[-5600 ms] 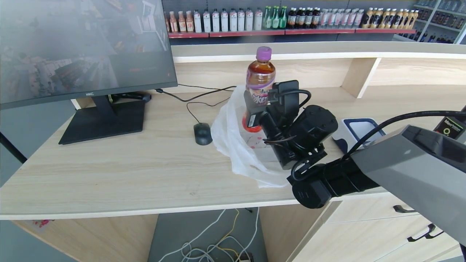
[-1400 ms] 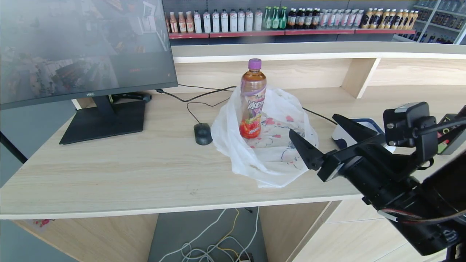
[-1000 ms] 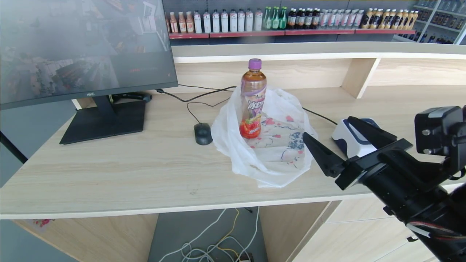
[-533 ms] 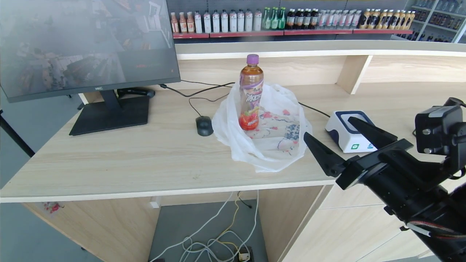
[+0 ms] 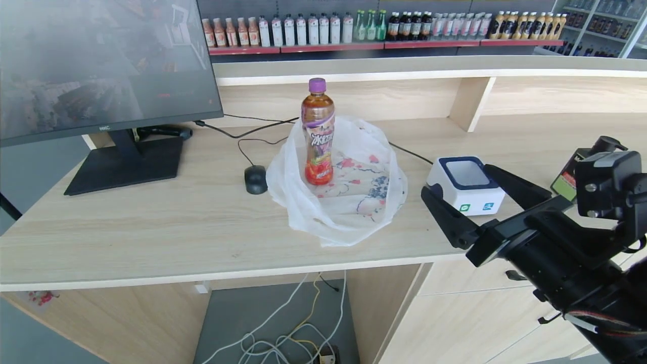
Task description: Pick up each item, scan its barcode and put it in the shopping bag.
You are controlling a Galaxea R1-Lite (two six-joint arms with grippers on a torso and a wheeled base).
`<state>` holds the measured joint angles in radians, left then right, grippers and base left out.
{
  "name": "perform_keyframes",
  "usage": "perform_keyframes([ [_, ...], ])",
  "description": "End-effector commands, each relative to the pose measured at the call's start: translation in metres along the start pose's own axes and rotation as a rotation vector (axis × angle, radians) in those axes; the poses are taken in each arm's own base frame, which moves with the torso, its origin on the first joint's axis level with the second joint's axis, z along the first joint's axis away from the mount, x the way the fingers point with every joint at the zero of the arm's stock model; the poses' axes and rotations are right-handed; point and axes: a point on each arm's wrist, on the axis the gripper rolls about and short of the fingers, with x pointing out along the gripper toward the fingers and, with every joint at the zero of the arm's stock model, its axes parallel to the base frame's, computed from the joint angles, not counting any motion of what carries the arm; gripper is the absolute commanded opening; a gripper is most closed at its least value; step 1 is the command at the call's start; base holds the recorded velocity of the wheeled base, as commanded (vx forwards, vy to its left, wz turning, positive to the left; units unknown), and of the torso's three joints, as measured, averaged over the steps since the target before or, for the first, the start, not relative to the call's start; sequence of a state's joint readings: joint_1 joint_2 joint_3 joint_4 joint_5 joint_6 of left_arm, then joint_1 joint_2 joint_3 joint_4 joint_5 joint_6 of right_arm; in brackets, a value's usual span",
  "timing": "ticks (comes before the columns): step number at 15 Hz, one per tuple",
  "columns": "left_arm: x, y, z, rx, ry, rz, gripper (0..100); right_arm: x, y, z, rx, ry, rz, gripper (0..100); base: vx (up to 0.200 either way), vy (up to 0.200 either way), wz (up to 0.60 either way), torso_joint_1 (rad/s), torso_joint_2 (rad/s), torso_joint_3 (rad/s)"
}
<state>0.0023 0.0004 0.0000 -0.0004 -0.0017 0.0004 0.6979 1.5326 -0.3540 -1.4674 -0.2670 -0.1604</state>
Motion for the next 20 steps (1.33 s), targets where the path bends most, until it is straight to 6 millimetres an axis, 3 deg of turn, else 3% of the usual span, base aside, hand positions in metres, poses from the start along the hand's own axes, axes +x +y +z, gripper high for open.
perform_keyframes([
  [1,0.000,0.000,0.000,0.001,0.000,0.001,100,0.003,-0.001,-0.004,-0.007,0.014,-0.006,100,0.000,-0.200,0.00,-0.007,0.01,0.002],
  [5,0.000,0.000,0.000,0.000,-0.002,0.001,100,0.012,-0.016,-0.014,-0.033,0.044,-0.078,100,0.000,-0.200,0.00,0.002,0.01,0.002],
  [10,0.000,0.000,0.000,0.000,-0.002,0.002,100,0.027,-0.015,-0.019,-0.035,0.042,-0.087,100,0.000,-0.200,0.00,0.004,0.00,0.004],
  [20,0.000,0.000,0.000,-0.002,-0.002,0.002,100,0.029,-0.015,-0.024,-0.036,0.059,-0.091,100,0.000,-0.200,0.00,0.004,0.00,0.003],
])
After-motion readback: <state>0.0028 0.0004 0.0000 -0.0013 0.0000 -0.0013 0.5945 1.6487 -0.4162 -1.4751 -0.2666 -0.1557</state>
